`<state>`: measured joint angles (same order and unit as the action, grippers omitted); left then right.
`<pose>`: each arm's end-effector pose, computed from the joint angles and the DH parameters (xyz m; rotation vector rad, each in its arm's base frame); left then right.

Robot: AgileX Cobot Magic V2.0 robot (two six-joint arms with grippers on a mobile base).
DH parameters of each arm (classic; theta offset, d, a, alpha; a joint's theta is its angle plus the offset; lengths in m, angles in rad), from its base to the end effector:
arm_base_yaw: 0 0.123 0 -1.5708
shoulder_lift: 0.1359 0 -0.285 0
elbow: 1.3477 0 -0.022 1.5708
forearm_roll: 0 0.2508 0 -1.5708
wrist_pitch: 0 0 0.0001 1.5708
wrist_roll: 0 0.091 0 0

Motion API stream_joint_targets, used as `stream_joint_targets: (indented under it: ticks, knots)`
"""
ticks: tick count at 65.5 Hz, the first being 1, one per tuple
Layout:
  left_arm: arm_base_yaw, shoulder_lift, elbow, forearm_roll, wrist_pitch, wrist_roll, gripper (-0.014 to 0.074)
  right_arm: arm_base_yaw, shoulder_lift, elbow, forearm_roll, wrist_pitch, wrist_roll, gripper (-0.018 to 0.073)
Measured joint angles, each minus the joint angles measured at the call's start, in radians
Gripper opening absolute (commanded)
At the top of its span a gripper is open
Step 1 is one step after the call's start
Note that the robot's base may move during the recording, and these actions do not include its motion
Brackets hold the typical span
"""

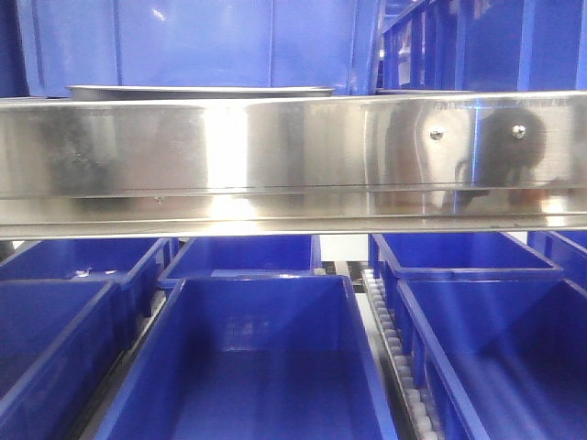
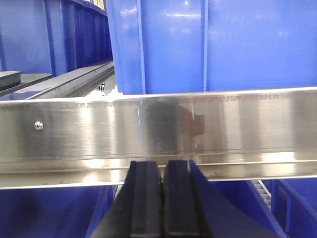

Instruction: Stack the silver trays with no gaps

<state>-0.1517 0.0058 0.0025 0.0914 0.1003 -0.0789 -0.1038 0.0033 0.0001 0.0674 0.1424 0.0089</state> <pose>0.0566 -0.0078 0.2029 0.1231 1.5879 -0.1016 0.0565 -0.0050 0.2001 0.1386 1.6232 -0.0139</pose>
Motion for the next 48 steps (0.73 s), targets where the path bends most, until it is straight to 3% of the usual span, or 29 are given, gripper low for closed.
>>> stream_joint_targets:
  ticks: [48]
  knots:
    - [0.000,0.000,0.000,0.000,0.000,0.000,-0.0008,0.000,0.000,0.000,0.000,0.000,0.000,-0.0078]
